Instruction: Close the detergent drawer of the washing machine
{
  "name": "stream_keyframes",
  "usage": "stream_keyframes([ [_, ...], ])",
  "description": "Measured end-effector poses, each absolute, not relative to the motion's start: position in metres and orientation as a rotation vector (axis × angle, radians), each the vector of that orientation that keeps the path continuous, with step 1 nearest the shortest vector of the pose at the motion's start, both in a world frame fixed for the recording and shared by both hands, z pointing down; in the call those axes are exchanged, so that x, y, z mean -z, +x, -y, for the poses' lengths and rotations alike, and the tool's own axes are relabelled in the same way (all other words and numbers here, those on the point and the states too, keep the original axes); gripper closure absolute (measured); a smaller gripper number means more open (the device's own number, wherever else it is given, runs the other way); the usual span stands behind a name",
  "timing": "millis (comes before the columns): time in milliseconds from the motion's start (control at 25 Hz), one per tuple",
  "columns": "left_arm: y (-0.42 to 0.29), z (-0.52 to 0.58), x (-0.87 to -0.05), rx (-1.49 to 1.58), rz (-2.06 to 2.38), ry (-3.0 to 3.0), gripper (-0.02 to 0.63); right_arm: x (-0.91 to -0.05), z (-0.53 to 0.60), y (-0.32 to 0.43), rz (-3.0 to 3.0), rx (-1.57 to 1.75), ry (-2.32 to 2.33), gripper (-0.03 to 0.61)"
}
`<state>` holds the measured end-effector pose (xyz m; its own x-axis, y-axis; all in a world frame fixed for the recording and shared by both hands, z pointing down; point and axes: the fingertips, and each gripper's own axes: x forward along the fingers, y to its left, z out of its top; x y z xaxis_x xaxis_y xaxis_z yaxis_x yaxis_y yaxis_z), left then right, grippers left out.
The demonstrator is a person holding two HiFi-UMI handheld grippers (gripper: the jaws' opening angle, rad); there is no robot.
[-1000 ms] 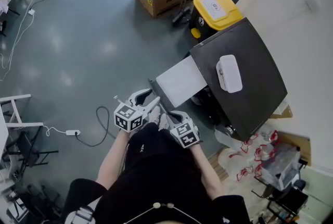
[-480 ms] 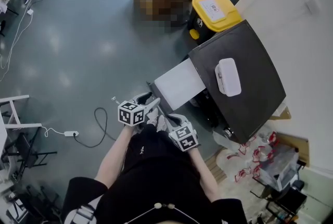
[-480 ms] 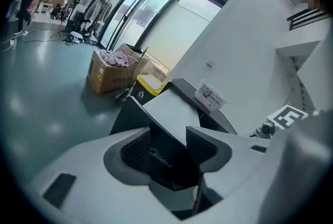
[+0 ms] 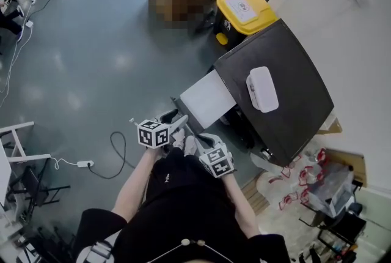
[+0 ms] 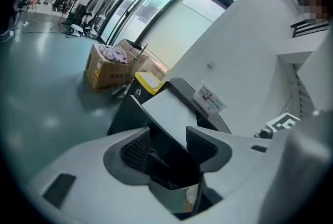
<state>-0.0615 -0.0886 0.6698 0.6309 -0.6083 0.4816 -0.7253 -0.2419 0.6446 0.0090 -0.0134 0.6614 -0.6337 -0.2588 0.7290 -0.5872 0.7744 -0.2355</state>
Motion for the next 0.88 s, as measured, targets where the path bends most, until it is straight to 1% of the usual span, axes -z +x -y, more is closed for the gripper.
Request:
stream_keyframes([
  [880, -0.038, 0.120, -0.671, -0.200, 0.975, 1.967, 0.408, -0.667, 0.043, 0.036, 2.216, -0.628, 0.778, 0.541],
])
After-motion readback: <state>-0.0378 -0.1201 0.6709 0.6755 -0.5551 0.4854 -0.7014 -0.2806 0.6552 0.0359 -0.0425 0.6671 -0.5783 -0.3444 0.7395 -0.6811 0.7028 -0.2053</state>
